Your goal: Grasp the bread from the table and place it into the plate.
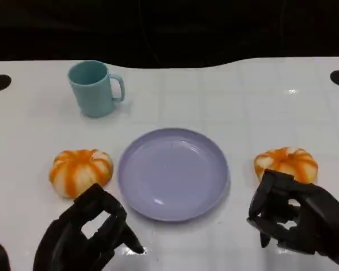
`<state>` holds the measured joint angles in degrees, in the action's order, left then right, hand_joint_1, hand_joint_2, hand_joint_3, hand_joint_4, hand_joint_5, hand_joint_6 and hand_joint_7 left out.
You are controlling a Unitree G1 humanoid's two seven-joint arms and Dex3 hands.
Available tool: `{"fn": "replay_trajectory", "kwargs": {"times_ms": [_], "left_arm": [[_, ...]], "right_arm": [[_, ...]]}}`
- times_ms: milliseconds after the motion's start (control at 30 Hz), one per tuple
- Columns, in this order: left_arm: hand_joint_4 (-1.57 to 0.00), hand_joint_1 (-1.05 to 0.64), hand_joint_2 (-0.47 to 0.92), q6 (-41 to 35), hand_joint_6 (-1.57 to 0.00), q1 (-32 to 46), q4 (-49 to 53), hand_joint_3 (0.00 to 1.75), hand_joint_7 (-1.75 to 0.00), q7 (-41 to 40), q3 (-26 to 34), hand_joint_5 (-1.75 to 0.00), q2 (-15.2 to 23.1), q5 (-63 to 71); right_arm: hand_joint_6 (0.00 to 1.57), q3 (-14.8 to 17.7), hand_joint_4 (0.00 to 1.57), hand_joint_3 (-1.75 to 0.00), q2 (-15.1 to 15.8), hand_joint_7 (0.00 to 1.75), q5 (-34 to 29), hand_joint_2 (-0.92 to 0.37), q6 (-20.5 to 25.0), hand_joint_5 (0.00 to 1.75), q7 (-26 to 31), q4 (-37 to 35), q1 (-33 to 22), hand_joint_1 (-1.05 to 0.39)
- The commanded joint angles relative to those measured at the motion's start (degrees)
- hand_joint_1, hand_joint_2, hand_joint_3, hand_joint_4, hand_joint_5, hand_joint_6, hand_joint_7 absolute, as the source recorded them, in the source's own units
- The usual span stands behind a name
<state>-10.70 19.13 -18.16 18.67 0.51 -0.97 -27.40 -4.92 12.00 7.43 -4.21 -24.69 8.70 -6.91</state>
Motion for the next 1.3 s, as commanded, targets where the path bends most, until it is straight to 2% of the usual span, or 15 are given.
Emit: {"fn": "replay_trajectory", "kwargs": {"times_ms": [33,233,367,433,533,600,633,700,767,933,1133,1300], "left_arm": [[-0.65,-0.64,0.92,0.1,-0.44,-0.1,0.5,0.26,-1.7,-0.2,0.4,-1.75,0.4,-0.1],[-0.65,-0.65,0.92,0.4,-0.44,-0.3,0.9,0.27,-1.71,-0.1,0.2,-1.75,0.4,0.3],[-0.65,-0.64,0.92,0.5,-0.44,-0.4,1.0,0.27,-1.71,-0.4,0.1,-1.75,0.3,0.5],[-0.65,-0.64,0.92,0.6,-0.44,-0.4,1.1,0.27,-1.71,-0.4,0.1,-1.75,0.2,0.5],[-0.66,-0.64,0.92,1.1,-0.44,-0.5,1.4,0.27,-1.71,-0.2,-0.1,-1.75,0.2,0.8],[-0.66,-0.64,0.92,1.1,-0.44,-0.5,1.3,0.28,-1.71,-0.2,-0.2,-1.75,0.2,1.0],[-0.66,-0.63,0.92,1.0,-0.44,-0.5,1.2,0.28,-1.71,-0.3,-0.2,-1.75,0.1,0.9],[-0.66,-0.63,0.92,0.8,-0.44,-0.4,1.1,0.28,-1.71,-0.5,-0.2,-1.75,0.0,0.8],[-0.66,-0.64,0.92,0.7,-0.45,-0.5,1.2,0.27,-1.7,-0.5,-0.2,-1.75,0.0,0.8],[-0.66,-0.64,0.92,0.9,-0.46,-0.7,1.5,0.27,-1.7,-0.2,-0.2,-1.75,0.0,0.7],[-0.67,-0.65,0.92,1.0,-0.46,-0.9,1.6,0.27,-1.69,-0.3,-0.4,-1.75,0.0,1.0],[-0.68,-0.65,0.92,1.1,-0.47,-1.0,1.7,0.27,-1.69,-0.4,-0.4,-1.75,-0.1,1.2]], "right_arm": [[0.56,0.7,0.68,-0.3,0.8,1.56,0.0,-0.92,0.4,1.75,0.1,0.2,0.5,-0.46],[0.55,1.2,0.69,-0.28,0.3,1.56,-0.6,-0.92,-3.9,1.75,0.6,-1.5,0.8,-0.44],[0.56,1.8,0.62,-0.22,-0.3,1.3,-1.1,-0.92,-8.3,1.75,1.4,-3.0,1.3,-0.4],[0.57,2.0,0.58,-0.19,-0.4,1.2,-1.9,-0.92,-11.3,1.67,2.0,-3.9,1.9,-0.4],[0.5,2.5,0.49,-0.2,0.4,1.05,-3.4,-0.92,-15.7,1.47,2.2,-5.1,3.1,-0.41],[0.46,3.0,0.46,-0.17,1.2,0.82,-5.3,-0.92,-18.0,1.15,2.8,-5.4,3.9,-0.42],[0.46,3.1,0.46,-0.16,1.5,0.72,-6.2,-0.92,-19.0,1.04,3.1,-5.5,4.3,-0.42],[0.47,3.4,0.44,-0.13,2.6,0.55,-9.6,-0.92,-21.4,0.9,4.5,-5.9,5.0,-0.43],[0.46,3.9,0.4,-0.1,4.2,0.45,-13.7,-0.92,-23.9,0.85,6.2,-6.2,6.1,-0.44],[0.51,5.1,0.35,-0.01,7.8,0.13,-21.6,-0.92,-26.0,0.64,9.7,-5.9,7.8,-0.5],[0.38,5.5,0.15,0.0,12.7,0.02,-28.5,-0.87,-24.0,0.48,10.1,-2.6,8.0,-0.48],[0.28,5.0,0.02,0.0,16.2,0.0,-35.1,-0.85,-22.2,0.4,9.8,0.2,7.8,-0.44]]}}
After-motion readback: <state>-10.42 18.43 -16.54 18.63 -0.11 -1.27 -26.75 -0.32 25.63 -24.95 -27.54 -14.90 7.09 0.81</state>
